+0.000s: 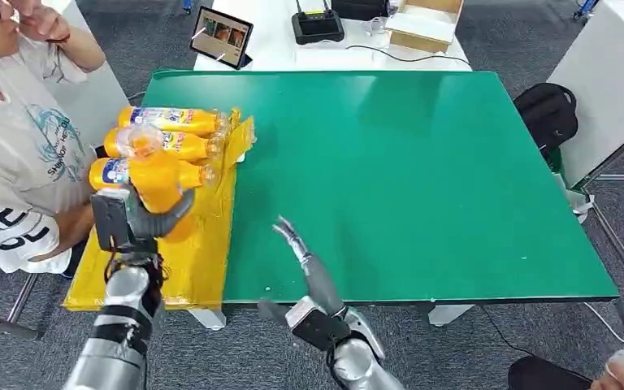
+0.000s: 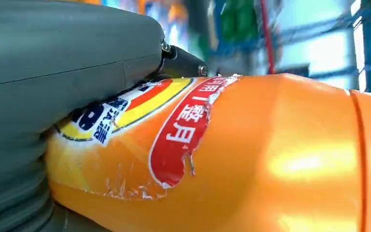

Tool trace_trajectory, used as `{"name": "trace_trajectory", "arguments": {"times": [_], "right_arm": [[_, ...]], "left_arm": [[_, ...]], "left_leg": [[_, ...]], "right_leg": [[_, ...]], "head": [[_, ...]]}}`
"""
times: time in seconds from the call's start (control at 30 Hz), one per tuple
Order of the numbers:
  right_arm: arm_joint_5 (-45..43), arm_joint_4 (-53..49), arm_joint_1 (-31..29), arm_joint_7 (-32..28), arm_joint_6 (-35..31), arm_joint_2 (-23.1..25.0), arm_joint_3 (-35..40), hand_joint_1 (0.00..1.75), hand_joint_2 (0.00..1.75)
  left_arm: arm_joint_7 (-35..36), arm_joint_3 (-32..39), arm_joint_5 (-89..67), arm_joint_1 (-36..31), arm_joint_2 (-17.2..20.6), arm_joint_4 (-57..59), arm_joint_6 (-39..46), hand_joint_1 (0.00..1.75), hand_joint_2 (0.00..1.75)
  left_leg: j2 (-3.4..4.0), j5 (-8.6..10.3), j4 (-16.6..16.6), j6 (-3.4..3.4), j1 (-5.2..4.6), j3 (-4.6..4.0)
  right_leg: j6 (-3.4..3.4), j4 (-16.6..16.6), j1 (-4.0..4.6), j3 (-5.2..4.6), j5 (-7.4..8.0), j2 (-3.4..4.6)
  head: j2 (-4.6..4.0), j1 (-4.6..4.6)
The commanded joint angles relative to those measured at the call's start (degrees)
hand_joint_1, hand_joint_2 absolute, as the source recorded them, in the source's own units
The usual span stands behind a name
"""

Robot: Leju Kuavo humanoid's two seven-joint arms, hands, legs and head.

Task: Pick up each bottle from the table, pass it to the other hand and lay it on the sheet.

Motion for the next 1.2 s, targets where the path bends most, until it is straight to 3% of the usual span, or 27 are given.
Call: {"name": "trace_trajectory", "arguments": {"times": [0.03, 0.17, 0.27, 0.47, 0.57, 0.77, 0.97, 1.13, 1.17, 1.2], "right_arm": [[-4.3, -10.7, 2.2, -4.0, -8.1, -1.1, -3.2, 0.00, 0.00], [-6.4, -11.9, 2.4, -5.5, -8.9, -1.0, -2.9, 0.00, 0.00], [-7.7, -13.1, 2.6, -7.6, -9.9, -0.8, -2.7, 0.00, 0.00], [-7.8, -14.3, 3.1, -8.1, -10.5, -0.8, -2.5, 0.00, 0.00], [-7.9, -14.9, 3.3, -8.0, -10.7, -1.0, -2.3, 0.00, 0.00], [-8.4, -12.4, 3.1, -7.1, -10.0, -0.5, -1.8, 0.00, 0.00], [-8.3, -10.8, 3.0, -5.7, -9.1, -0.3, -1.4, 0.00, 0.00], [-8.3, -10.7, 3.0, -5.7, -9.0, -0.3, -1.4, 0.00, 0.00], [-8.3, -10.6, 3.0, -5.4, -8.9, -0.2, -1.6, 0.00, 0.00], [-8.4, -10.5, 3.1, -5.1, -8.8, -0.2, -1.7, 0.00, 0.00]], "left_arm": [[2.2, 3.9, -35.3, -10.6, 8.1, 16.6, 25.7, 1.75, 1.75], [10.8, 2.4, -66.6, -10.8, 12.1, 23.0, 25.7, 1.75, 1.75], [11.9, 0.2, -71.4, -12.4, 14.4, 30.6, 25.7, 1.75, 1.75], [12.4, -0.9, -72.2, -14.5, 14.6, 36.3, 25.1, 1.75, 1.75], [12.4, -2.8, -73.1, -15.4, 15.7, 40.2, 20.1, 1.75, 1.75], [9.0, -0.7, -67.9, -14.8, 14.6, 41.9, 17.4, 1.75, 1.75], [9.5, -0.4, -65.8, -15.8, 14.4, 43.6, 9.7, 1.75, 1.75], [9.5, -0.4, -65.8, -15.8, 14.4, 43.7, 9.4, 1.75, 1.75], [10.0, 0.0, -65.1, -15.9, 14.3, 44.0, 7.9, 1.66, 1.75], [10.3, 0.0, -64.9, -16.1, 14.1, 44.2, 6.6, 0.00, 1.75]], "left_leg": [[-0.02, -0.09, 0.0, 0.07, 0.00, 0.25], [0.13, -0.13, -0.1, 0.07, -0.01, 0.38], [0.08, -0.03, -0.1, 0.04, -0.03, 0.16], [0.22, -0.10, 0.0, 0.05, 0.03, 0.22], [0.16, -0.10, 0.0, 0.06, 0.01, 0.23], [0.20, -0.12, 0.0, 0.07, 0.01, 0.28], [0.17, -0.10, 0.0, 0.06, 0.02, 0.26], [0.16, -0.09, -0.1, 0.08, 0.01, 0.34], [0.14, -0.06, -0.1, 0.06, 0.00, 0.30], [0.15, -0.04, -0.1, 0.04, -0.01, 0.27]], "right_leg": [[-0.16, 0.0, 0.04, 0.26, -0.11, -0.10], [-0.20, 0.0, 0.04, 0.31, -0.11, 0.04], [-0.09, 0.0, -0.01, 0.11, -0.04, 0.02], [-0.16, 0.0, 0.07, 0.15, -0.10, 0.01], [-0.15, 0.0, 0.04, 0.16, -0.12, -0.03], [-0.16, 0.0, 0.06, 0.21, -0.12, 0.02], [-0.16, 0.0, 0.06, 0.21, -0.10, 0.01], [-0.17, -0.1, 0.06, 0.33, -0.07, 0.03], [-0.14, -0.1, 0.04, 0.29, -0.05, 0.03], [-0.12, 0.0, 0.02, 0.25, -0.04, 0.05]], "head": [[0.00, 0.00], [0.00, -0.02], [0.00, 0.02], [0.00, 0.00], [0.00, 0.02], [0.00, 0.00], [0.00, 0.02], [0.00, 0.02], [0.00, 0.00], [0.00, 0.00]]}}
